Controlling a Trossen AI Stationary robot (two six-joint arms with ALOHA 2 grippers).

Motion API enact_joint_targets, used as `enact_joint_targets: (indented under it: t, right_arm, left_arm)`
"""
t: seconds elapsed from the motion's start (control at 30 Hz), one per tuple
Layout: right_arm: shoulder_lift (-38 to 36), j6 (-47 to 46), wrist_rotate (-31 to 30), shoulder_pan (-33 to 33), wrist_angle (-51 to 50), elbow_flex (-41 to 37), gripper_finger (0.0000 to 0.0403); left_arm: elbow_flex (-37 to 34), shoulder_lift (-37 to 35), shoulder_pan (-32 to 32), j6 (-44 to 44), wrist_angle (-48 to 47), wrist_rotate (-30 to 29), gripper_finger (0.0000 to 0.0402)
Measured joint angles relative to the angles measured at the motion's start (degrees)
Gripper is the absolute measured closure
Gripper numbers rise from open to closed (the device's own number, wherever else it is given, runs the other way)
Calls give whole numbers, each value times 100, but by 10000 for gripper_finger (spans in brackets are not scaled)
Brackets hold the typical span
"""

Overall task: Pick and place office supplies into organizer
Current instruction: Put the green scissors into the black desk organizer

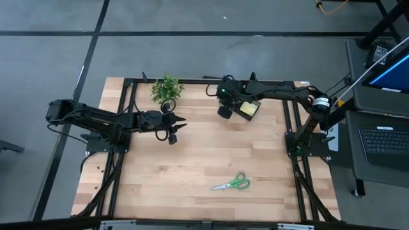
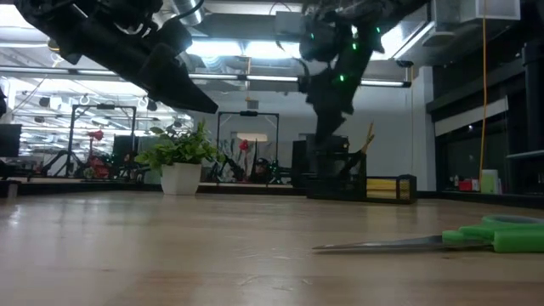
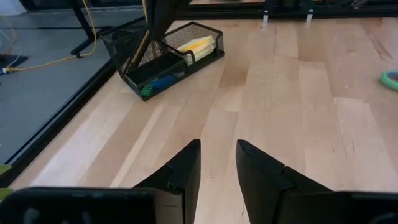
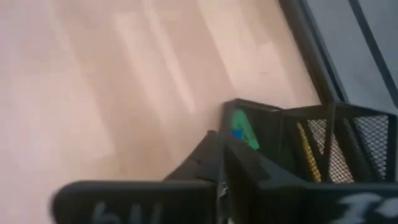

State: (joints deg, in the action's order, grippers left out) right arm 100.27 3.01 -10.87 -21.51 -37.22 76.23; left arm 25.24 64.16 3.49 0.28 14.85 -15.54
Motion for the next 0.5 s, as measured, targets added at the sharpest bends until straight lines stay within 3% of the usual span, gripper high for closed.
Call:
enact_joint_targets:
  t: [0.27,0.5]
  right_arm:
    - [-178,-409,-16,755,-891,634,399]
    - [-916,-1832,-17,1928,-1117,42,400]
  left_arm:
    - [1,0,-9,7,-1,22,308]
    - [1,0,-259,159,-79,51,314]
